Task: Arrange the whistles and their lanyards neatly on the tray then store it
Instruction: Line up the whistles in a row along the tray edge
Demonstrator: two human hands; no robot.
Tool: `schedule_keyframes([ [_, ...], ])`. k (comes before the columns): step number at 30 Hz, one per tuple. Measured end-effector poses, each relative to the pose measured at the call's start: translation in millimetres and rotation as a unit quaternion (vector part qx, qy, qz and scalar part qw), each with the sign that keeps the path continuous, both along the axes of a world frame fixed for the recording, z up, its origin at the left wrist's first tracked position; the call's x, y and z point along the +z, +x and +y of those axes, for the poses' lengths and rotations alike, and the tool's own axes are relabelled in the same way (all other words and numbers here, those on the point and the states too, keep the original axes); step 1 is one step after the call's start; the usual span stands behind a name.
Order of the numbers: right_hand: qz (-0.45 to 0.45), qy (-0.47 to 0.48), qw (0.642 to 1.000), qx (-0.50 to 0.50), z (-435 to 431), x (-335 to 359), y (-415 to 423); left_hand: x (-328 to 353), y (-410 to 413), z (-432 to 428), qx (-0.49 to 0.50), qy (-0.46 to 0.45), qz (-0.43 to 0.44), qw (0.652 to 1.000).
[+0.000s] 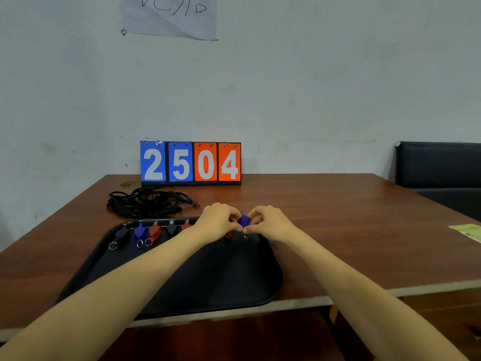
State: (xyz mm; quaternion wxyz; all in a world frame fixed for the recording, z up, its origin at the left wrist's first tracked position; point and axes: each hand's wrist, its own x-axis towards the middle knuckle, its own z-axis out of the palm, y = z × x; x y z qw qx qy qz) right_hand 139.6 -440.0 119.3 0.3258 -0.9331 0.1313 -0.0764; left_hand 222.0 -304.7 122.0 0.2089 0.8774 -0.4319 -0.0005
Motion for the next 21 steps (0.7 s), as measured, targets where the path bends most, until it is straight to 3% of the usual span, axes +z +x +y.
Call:
schedule_keyframes([
  [6,0.026,-0.028,0.999,-0.012,-6,-7,5,-1,4,-3,-0.008,0.053,-0.091,0.994],
  [21,0.062,-0.123,0.99,-0.032,-7,-11,11,-16,11,-6,-0.011,0.071,-0.163,0.984],
])
